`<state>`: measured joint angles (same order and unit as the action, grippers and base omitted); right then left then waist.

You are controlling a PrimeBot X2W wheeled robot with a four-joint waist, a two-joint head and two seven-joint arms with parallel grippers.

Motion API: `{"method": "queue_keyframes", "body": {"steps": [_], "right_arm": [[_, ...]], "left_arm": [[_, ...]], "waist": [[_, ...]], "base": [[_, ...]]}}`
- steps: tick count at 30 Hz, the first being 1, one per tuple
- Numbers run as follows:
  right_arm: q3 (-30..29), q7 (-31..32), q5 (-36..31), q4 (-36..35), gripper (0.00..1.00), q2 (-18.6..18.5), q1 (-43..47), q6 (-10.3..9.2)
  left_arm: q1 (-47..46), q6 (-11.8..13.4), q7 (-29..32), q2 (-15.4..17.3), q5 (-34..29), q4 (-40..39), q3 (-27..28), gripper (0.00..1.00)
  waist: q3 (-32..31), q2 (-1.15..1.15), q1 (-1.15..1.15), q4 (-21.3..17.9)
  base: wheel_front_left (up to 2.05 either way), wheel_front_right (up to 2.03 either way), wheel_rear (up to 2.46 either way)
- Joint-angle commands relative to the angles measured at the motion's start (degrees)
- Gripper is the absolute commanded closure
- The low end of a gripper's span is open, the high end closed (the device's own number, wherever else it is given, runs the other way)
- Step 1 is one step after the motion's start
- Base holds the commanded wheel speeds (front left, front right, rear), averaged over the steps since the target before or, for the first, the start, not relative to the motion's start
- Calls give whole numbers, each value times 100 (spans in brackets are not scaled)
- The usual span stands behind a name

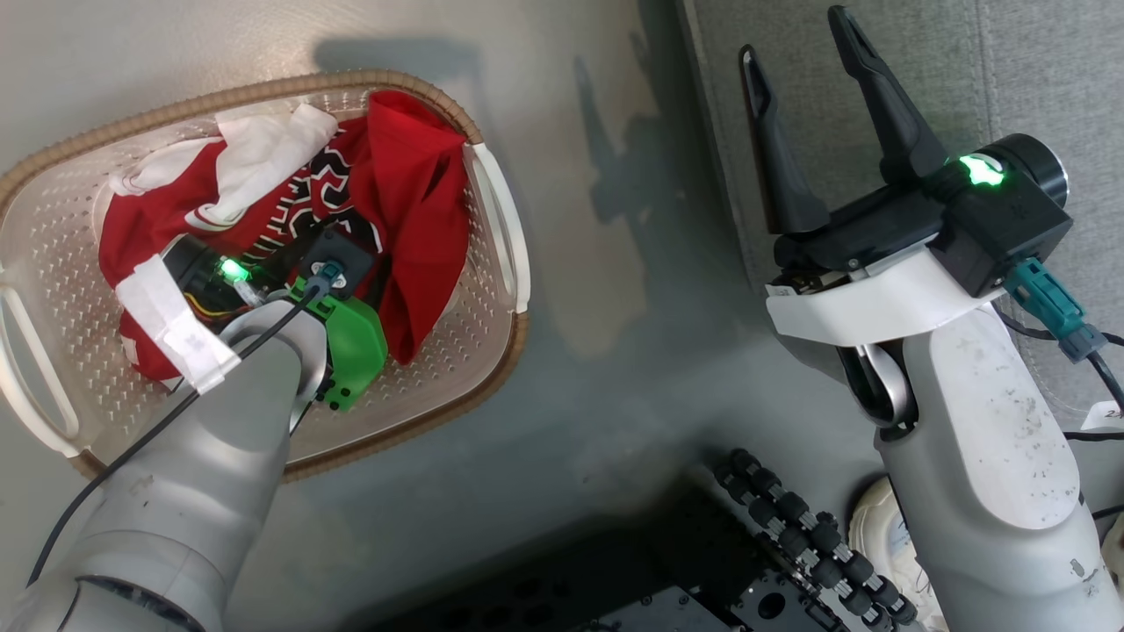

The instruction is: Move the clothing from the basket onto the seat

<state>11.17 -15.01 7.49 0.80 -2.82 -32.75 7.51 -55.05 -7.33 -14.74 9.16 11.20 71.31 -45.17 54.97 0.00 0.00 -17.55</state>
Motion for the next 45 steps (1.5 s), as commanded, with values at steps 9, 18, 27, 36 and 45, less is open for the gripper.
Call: {"method": "queue_keyframes", "body": {"steps": [9, 18, 27, 36, 45], "right_arm": [[-95, -26, -119, -78, 0, -13, 99, -4], [-155, -26, -218, -170, 0, -13, 146, -4], [-97, -26, -179, -147, 0, -13, 28, -4], [-124, -26, -232, 2, 0, -14, 83, -4], [-172, -26, -338, 235, 0, -16, 315, -4]], "left_arm": [[-352, -21, 245, -144, 39, 187, -455, 0], [-494, -17, 564, -224, 55, 242, -675, 100], [-498, -17, 274, -319, 122, 249, -758, 100], [-276, -18, -13, -463, 405, 113, -727, 100], [252, -17, -48, -466, 597, -674, -534, 100]], "waist": [[138, 0, 0, 174], [204, 0, 0, 313], [37, 0, 0, 343], [-545, 0, 0, 579], [-1409, 0, 0, 868]], "base": [[0, 0, 0], [0, 0, 0], [0, 0, 0], [0, 0, 0], [0, 0, 0]]}}
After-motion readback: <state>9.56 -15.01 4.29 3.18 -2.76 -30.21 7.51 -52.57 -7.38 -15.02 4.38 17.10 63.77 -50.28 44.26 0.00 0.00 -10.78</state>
